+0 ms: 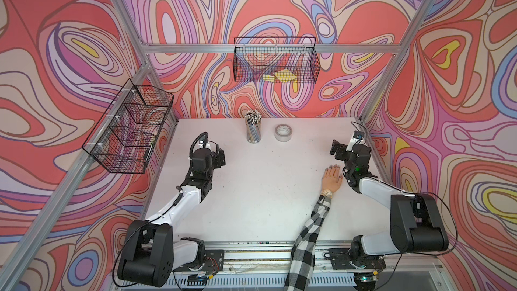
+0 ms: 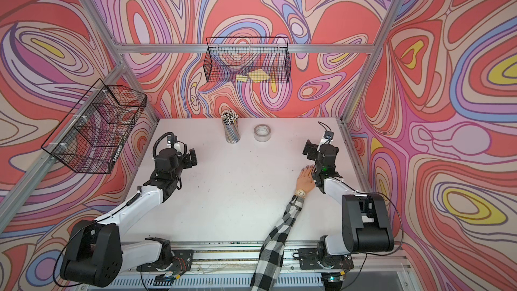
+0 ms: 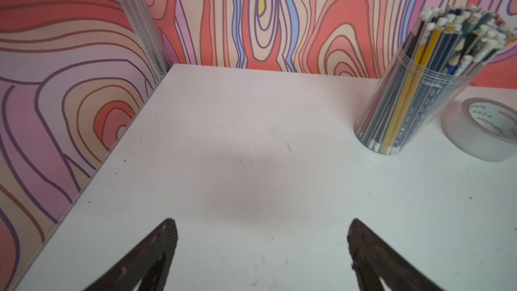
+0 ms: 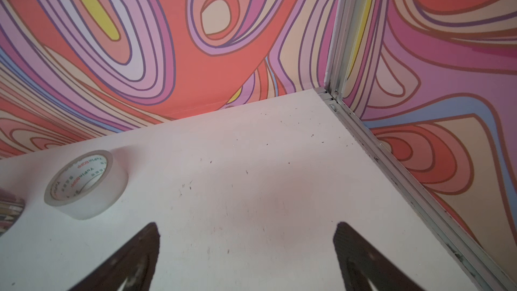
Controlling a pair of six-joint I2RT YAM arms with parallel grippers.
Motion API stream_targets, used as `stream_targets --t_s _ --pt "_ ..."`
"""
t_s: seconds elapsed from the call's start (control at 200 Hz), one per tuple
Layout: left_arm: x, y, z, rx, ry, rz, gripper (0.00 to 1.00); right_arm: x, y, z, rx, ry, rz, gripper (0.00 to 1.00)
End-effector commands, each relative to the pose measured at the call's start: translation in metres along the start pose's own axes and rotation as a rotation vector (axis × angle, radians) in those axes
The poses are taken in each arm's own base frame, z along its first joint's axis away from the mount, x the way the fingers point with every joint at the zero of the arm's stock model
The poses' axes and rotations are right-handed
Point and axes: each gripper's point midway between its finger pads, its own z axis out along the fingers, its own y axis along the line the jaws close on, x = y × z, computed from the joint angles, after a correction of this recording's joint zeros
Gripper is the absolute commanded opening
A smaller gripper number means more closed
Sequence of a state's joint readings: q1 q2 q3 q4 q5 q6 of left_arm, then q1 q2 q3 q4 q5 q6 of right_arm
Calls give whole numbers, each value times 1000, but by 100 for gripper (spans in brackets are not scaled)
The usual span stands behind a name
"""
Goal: Take off the watch
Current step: Adjust the hand at the center of the board.
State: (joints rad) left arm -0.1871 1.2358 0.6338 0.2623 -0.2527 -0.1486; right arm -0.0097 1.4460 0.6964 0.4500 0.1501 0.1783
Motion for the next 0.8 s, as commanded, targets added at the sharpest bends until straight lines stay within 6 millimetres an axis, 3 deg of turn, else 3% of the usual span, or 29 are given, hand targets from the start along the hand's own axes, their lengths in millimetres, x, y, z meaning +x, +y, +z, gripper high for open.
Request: stream_targets --t_s 0.0,0.285,0.486,0.611,0.796 --pt "14 2 -13 -59 62 -12 95 22 -10 -4 78 173 89 98" --pt "5 -30 -42 -10 102 -30 95 30 11 -10 3 305 287 98" --pt "3 -53 -55 58 129 -38 95 43 18 -32 -24 407 349 98" --pt "12 -68 -57 123 172 -62 95 46 25 -52 -74 451 365 98" --pt "24 -102 -65 233 240 -47 94 57 20 -72 -75 528 402 97"
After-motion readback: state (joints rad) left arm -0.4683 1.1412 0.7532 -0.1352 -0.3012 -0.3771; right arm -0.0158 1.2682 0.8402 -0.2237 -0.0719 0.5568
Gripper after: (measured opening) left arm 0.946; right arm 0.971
